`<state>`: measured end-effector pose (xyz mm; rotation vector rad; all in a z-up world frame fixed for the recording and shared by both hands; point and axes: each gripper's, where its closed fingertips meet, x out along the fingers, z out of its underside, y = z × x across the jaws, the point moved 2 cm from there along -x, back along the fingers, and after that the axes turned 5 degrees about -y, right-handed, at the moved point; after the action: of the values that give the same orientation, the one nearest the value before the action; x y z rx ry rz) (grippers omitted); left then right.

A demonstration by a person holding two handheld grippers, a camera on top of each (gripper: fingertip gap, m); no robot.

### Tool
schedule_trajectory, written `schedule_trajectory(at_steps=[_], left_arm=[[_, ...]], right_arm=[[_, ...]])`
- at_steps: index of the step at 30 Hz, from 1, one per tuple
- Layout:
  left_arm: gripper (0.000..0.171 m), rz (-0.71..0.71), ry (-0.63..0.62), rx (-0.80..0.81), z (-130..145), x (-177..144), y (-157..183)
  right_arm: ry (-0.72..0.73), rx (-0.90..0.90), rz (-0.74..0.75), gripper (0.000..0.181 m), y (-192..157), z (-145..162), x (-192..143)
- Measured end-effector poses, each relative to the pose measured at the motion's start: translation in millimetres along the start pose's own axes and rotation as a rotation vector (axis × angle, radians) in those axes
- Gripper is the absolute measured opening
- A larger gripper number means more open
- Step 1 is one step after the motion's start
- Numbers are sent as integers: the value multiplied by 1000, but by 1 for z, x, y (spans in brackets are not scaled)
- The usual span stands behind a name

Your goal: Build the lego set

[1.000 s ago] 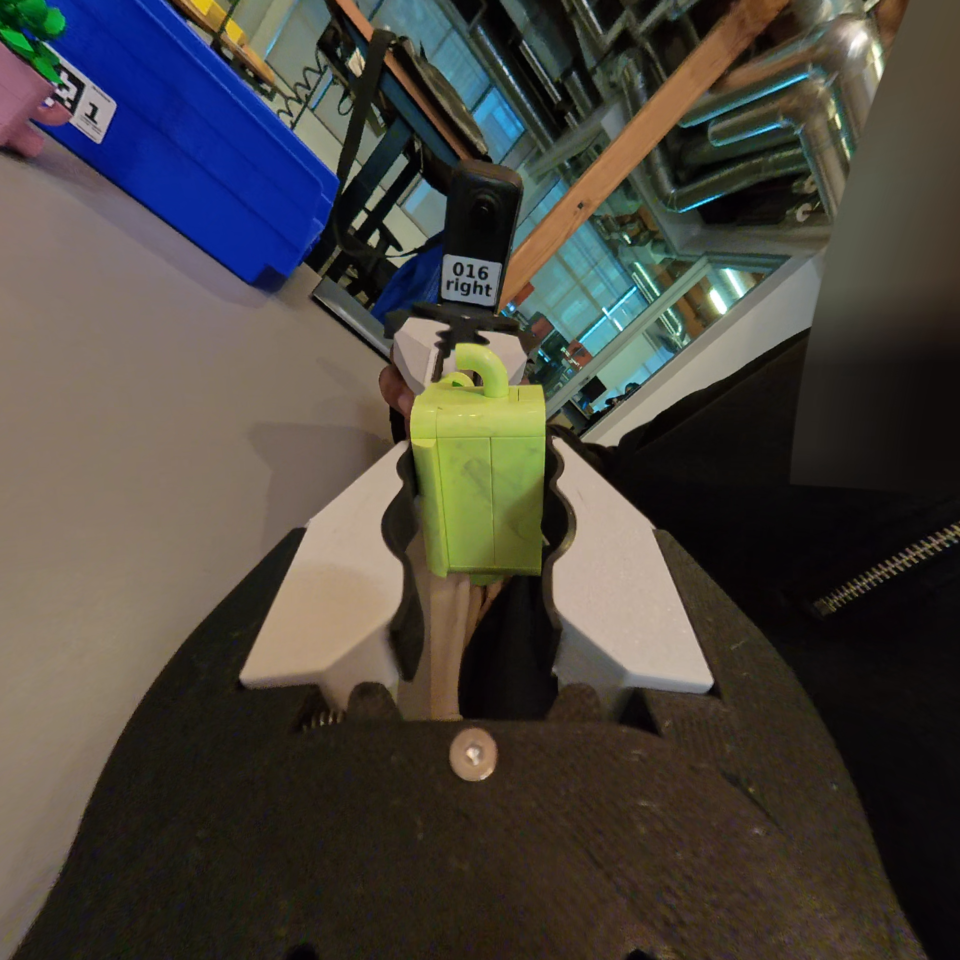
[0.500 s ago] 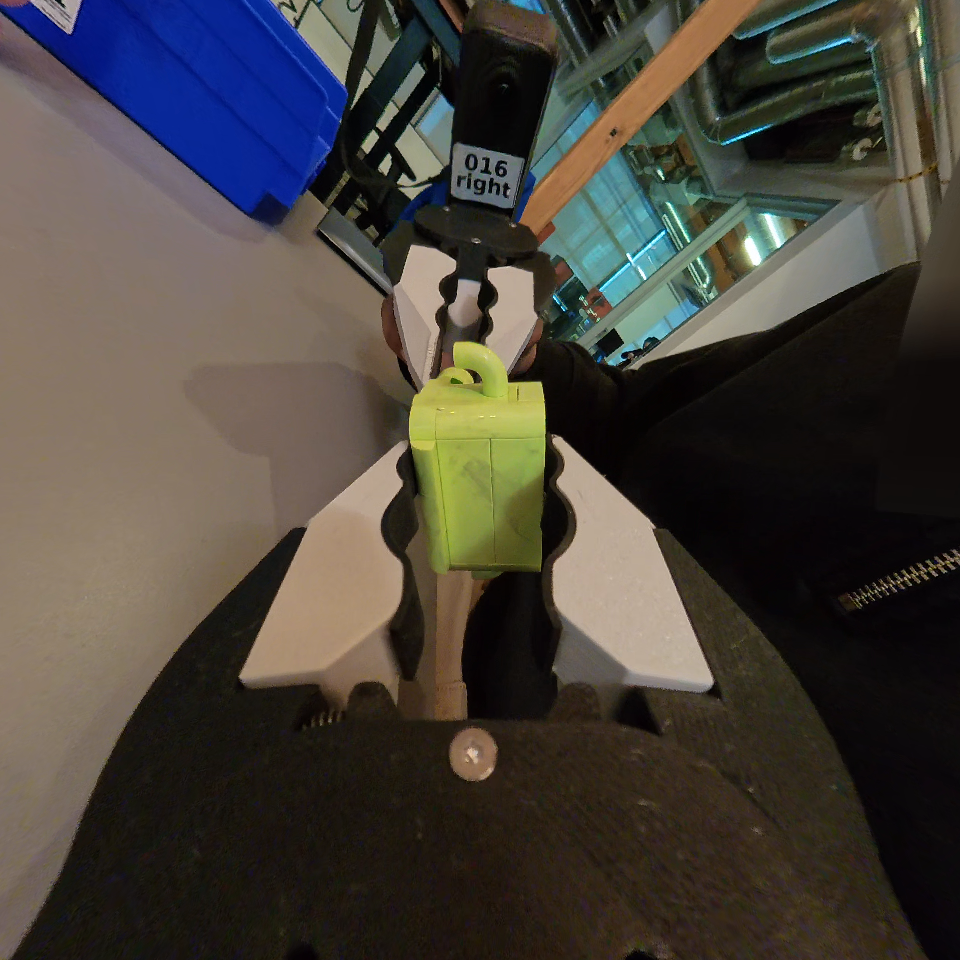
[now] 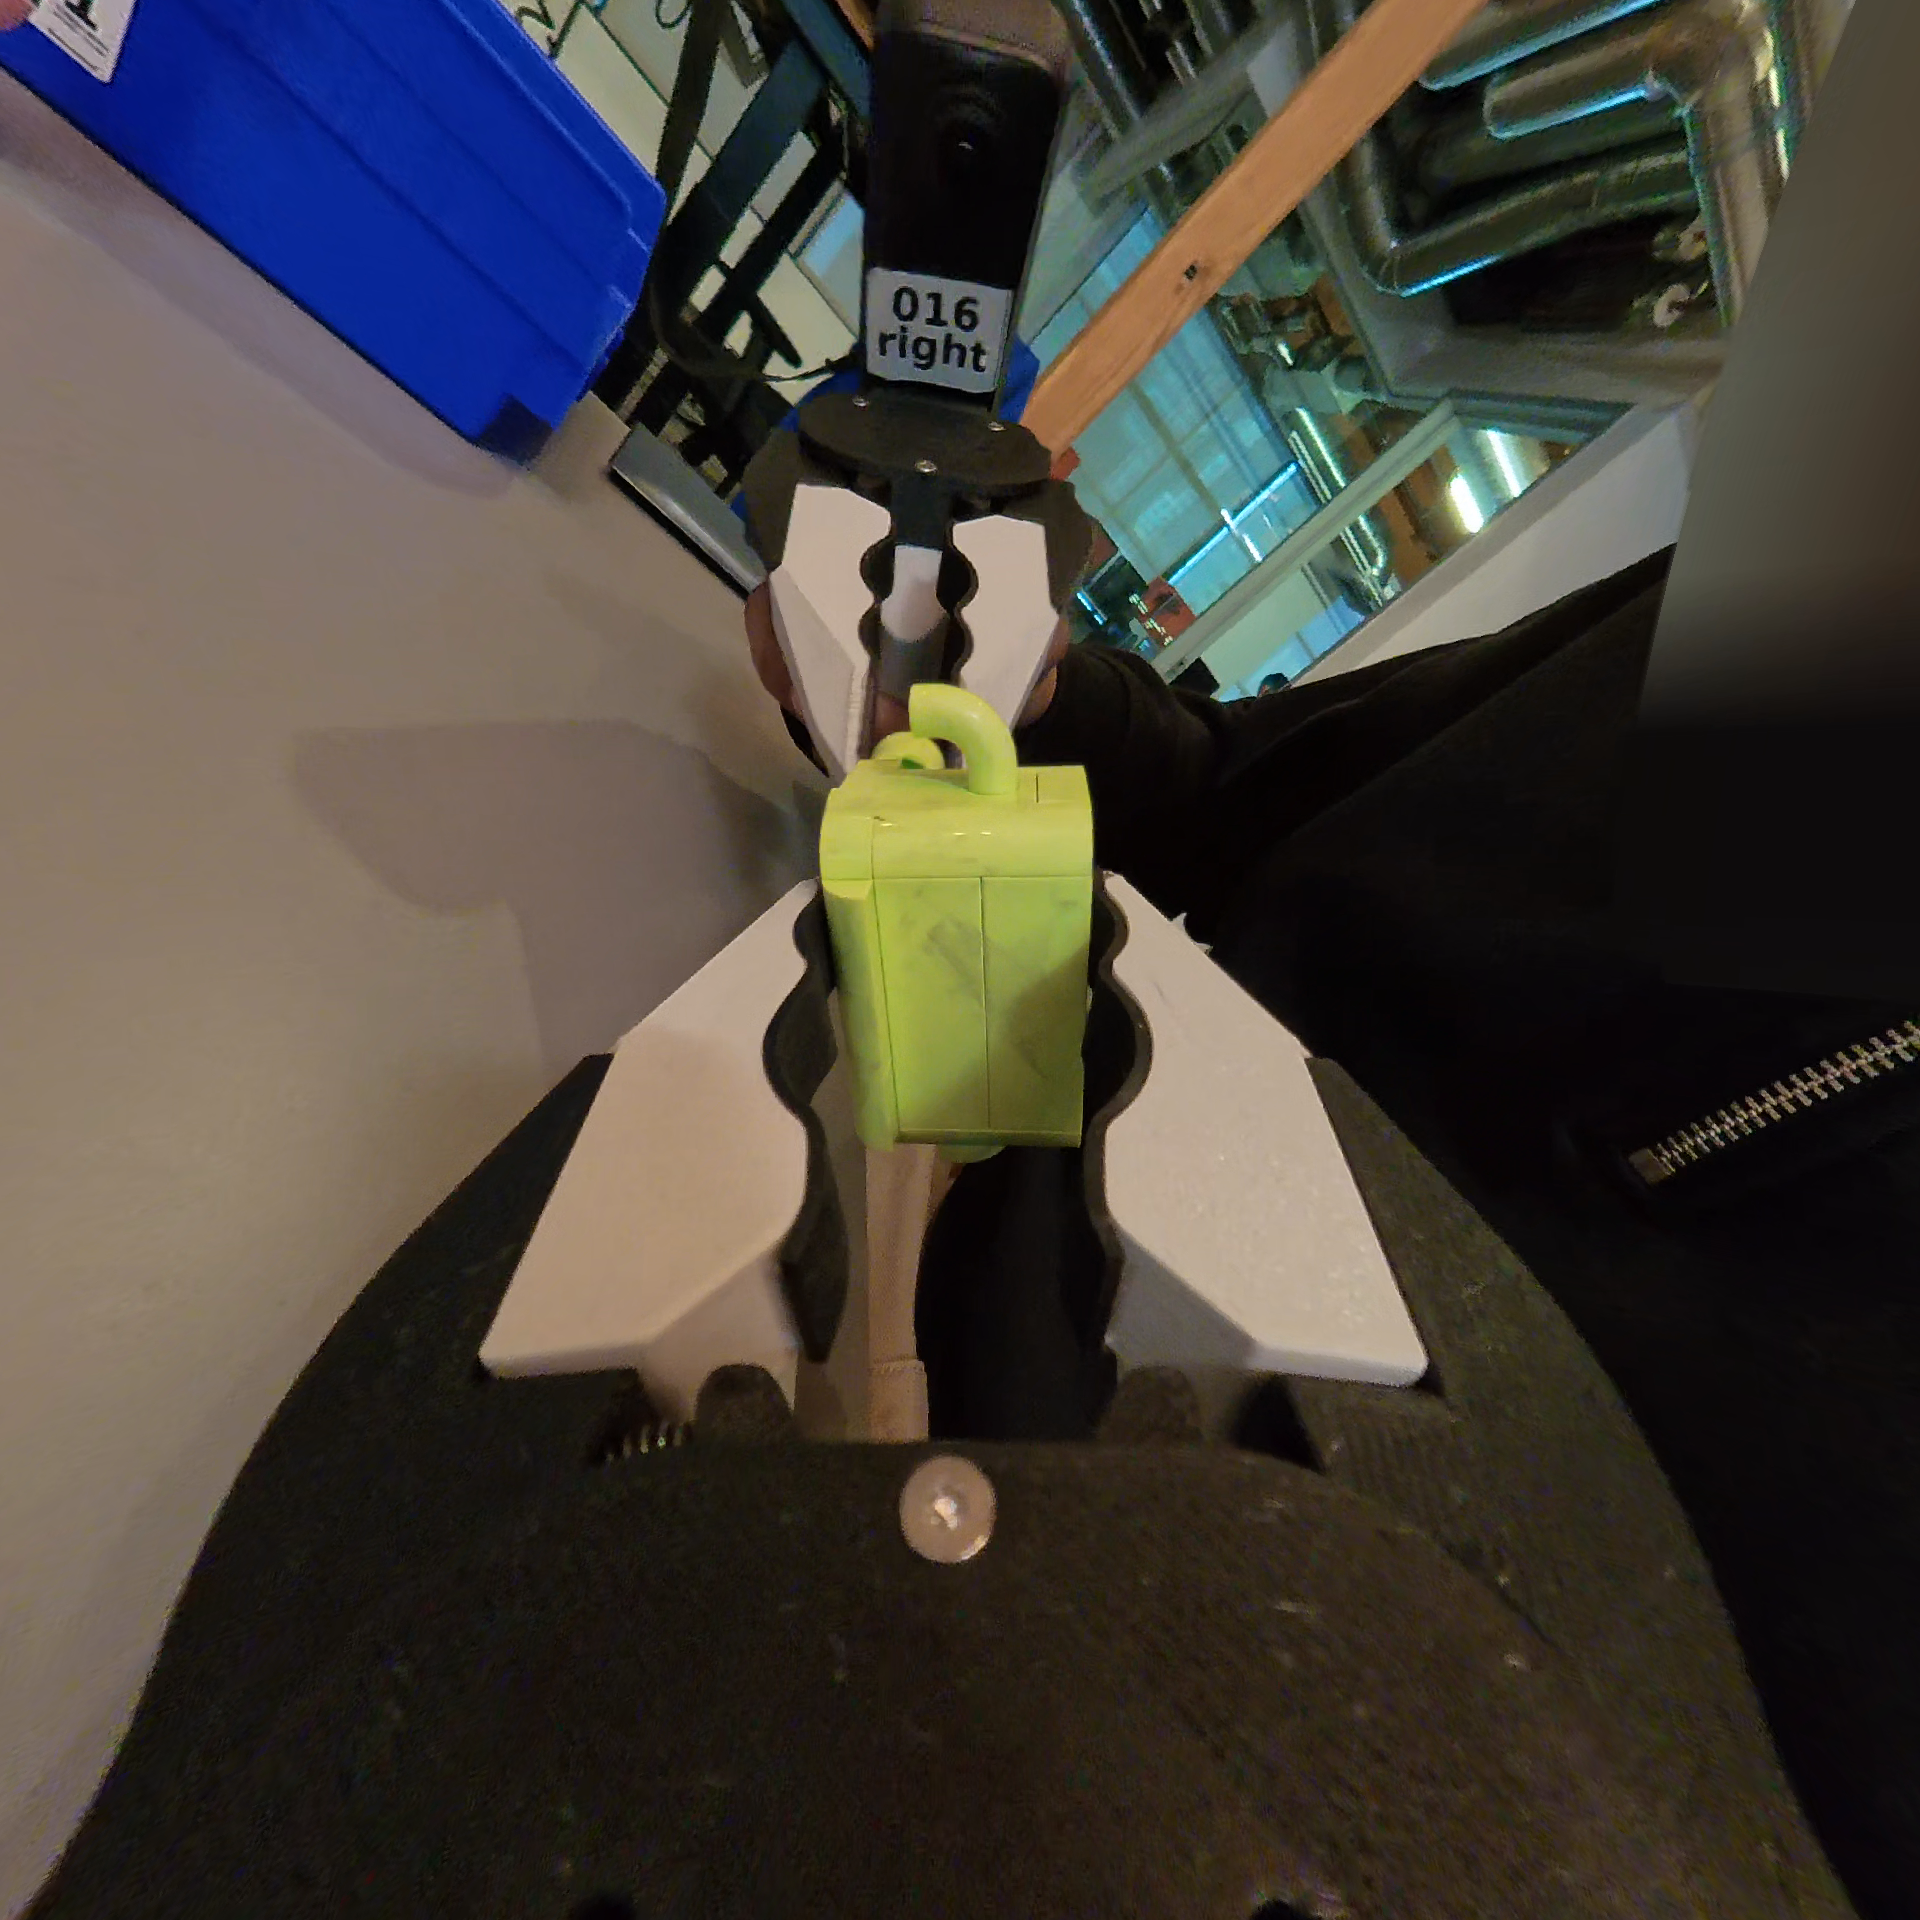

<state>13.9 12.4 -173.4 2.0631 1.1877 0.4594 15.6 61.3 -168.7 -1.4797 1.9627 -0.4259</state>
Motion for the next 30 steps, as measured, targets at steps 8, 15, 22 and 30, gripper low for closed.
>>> schedule_trajectory(at_steps=[8,15,22,30], left_arm=[[44,-6,-31,15,4,3,1],[44,-23,-74,39,9,7,0],[44,-35,-100,40,12,10,-1],[44,-47,-130,37,15,13,-2]], right_arm=[[41,104,-72,13,-1,2,1],[25,204,-130,13,-1,9,0],[-3,216,-136,13,1,12,0],[-80,190,-102,13,1,13,-1]])
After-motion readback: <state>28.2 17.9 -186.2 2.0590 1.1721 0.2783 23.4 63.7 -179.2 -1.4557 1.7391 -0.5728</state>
